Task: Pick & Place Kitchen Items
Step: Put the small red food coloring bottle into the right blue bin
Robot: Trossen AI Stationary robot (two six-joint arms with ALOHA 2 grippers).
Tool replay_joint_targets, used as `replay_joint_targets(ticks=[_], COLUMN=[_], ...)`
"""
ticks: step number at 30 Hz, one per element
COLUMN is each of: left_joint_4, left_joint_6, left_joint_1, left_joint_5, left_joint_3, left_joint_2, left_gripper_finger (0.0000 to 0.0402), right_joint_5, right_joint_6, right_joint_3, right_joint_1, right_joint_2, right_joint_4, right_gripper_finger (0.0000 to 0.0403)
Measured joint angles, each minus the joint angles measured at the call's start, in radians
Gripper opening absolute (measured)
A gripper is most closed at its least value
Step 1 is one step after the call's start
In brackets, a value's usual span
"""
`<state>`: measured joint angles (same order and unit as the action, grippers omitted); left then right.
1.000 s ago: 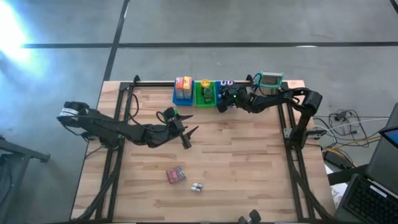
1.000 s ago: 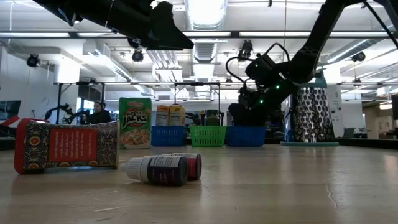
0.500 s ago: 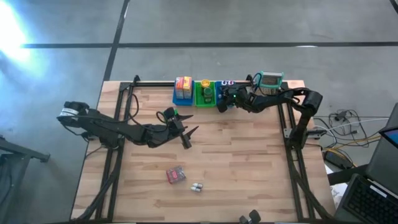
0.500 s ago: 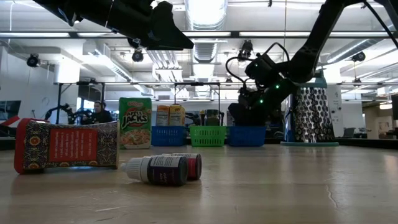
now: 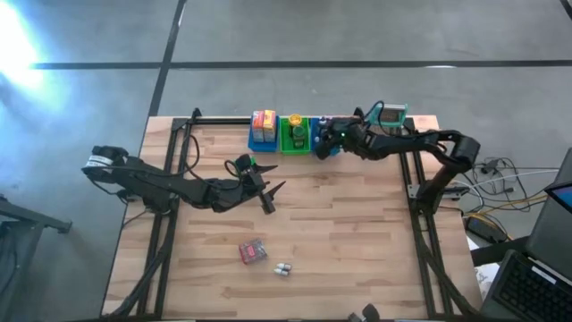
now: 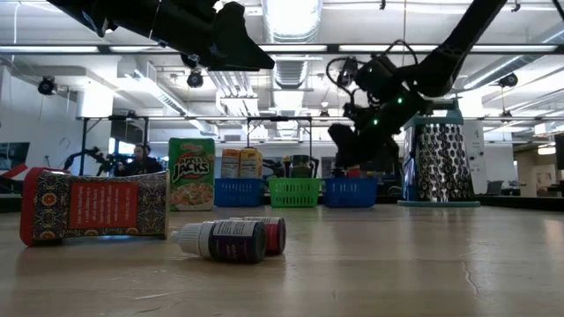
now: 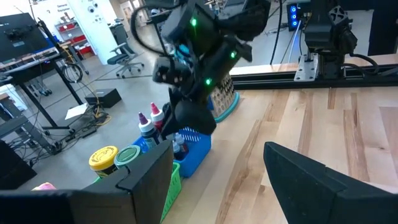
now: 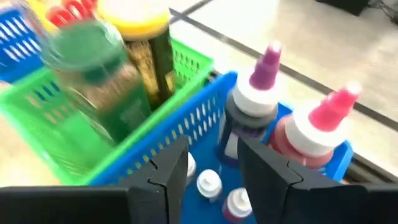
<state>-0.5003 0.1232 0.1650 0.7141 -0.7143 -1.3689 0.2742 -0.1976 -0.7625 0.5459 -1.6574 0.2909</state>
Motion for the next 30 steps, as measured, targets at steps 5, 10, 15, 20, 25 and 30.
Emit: replay_joint_targets(ticks=[5, 10, 15, 20, 25, 30], left_joint_4=[0.000, 0.000, 0.001, 0.000, 0.013, 0.072], left_joint_6=[0.000, 0.005, 0.005, 0.027, 0.056, 0.041], left_joint_1=[0.000, 0.000, 0.000, 0.000, 0.008, 0.028], left_joint_5=[0.000, 0.000, 0.000, 0.003, 0.001, -0.024], left_joint_3=[0.000, 0.000, 0.000, 0.000, 0.000, 0.000], left_joint_2=[0.000, 0.000, 0.000, 0.000, 0.001, 0.003], left_gripper_finger=[0.0257, 0.0257, 0.0257, 0.0257, 0.0257, 0.0257], right_joint_5=[-0.095, -0.118, -0.118, -0.118, -0.072, 0.023], right_joint_6=[0.000, 0.021, 0.057, 0.096, 0.096, 0.115], right_joint_3=[0.000, 0.000, 0.000, 0.000, 0.000, -0.001], right_joint_1=[-0.011, -0.070, -0.196, -0.382, -0.598, -0.821], right_joint_2=[0.086, 0.186, 0.278, 0.332, 0.358, 0.358], right_joint_4=[-0.025, -0.087, -0.140, -0.169, -0.176, -0.188], right_gripper_finger=[0.0117, 0.0083, 0.0039, 0.0012, 0.0009, 0.0009])
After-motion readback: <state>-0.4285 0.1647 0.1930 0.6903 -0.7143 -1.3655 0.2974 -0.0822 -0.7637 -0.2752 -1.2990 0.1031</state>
